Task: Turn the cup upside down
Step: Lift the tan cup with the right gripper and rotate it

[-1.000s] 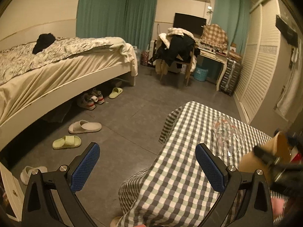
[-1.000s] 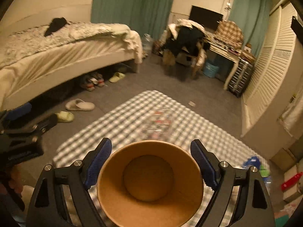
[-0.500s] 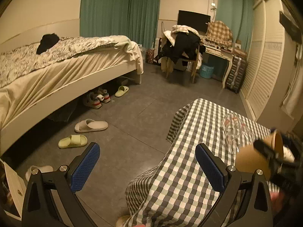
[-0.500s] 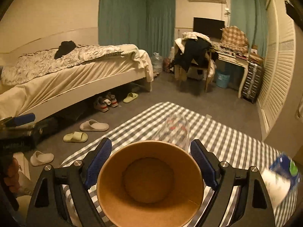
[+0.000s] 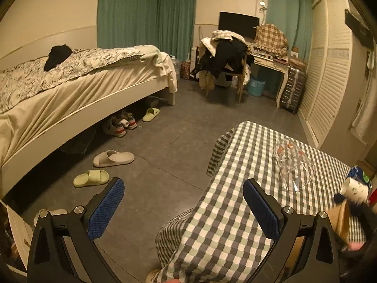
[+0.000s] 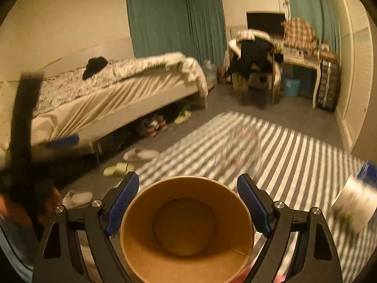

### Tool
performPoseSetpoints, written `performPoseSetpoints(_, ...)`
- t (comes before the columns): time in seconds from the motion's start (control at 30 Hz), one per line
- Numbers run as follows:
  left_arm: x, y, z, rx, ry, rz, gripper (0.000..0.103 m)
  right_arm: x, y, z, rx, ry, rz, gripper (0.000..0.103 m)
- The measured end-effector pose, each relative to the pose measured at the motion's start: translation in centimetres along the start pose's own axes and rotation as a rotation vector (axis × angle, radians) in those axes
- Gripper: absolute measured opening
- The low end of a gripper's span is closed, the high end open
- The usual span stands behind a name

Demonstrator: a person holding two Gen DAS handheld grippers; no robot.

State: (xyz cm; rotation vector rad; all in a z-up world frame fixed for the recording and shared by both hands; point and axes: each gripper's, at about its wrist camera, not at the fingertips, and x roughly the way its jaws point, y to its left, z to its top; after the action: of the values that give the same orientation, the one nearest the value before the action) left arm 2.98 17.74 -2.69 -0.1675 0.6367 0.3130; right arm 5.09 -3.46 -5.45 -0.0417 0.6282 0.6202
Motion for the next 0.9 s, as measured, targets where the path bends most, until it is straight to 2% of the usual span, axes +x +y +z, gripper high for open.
performPoseSetpoints(0.03,-0.1,0.4,0.0,-0.01,-0.001,0.002,0.103,-0.4,-0.2,-0.4,0.008,-0.028,0.0,0.087)
performPoseSetpoints(0.1,-0.2,1.0,0.0,-0.026,-0.003,0.008,0.103,-0.5,-0.6,-0.5,0.022,-0.019,0.016,0.087)
performPoseSetpoints(0.23,-0.1,1.4,0.1,-0.049,0.001,0.004,0.103,-0.6,-2.1,-1.0,0.053,-0.06,0.07,0.087)
performPoseSetpoints(0.33,-0.1,1.1,0.1,-0.034,0.003,0.006,0.103,-0.3,-2.9,-1.2,0.029,-0.07,0.048,0.087)
performPoseSetpoints(0.4,0.1,0.9,0.1,-0.025,0.006,0.008,0.103,-0.2,-4.2,-1.1,0.065,-0.077,0.086,0.087)
performPoseSetpoints(0.5,0.3,0.5,0.0,-0.017,0.01,0.008,0.103,-0.3,-4.9,-0.7,0.046,-0.069,0.014,0.087)
performPoseSetpoints(0.63,0.5,-0.4,-0.1,0.005,0.016,0.004,0.103,-0.9,-5.2,-1.3,0.056,-0.041,0.037,0.087)
performPoseSetpoints(0.9,0.0,-1.0,-0.2,0.02,0.011,-0.008,0.103,-3.8,-3.4,-2.6,-0.034,-0.002,-0.007,0.088)
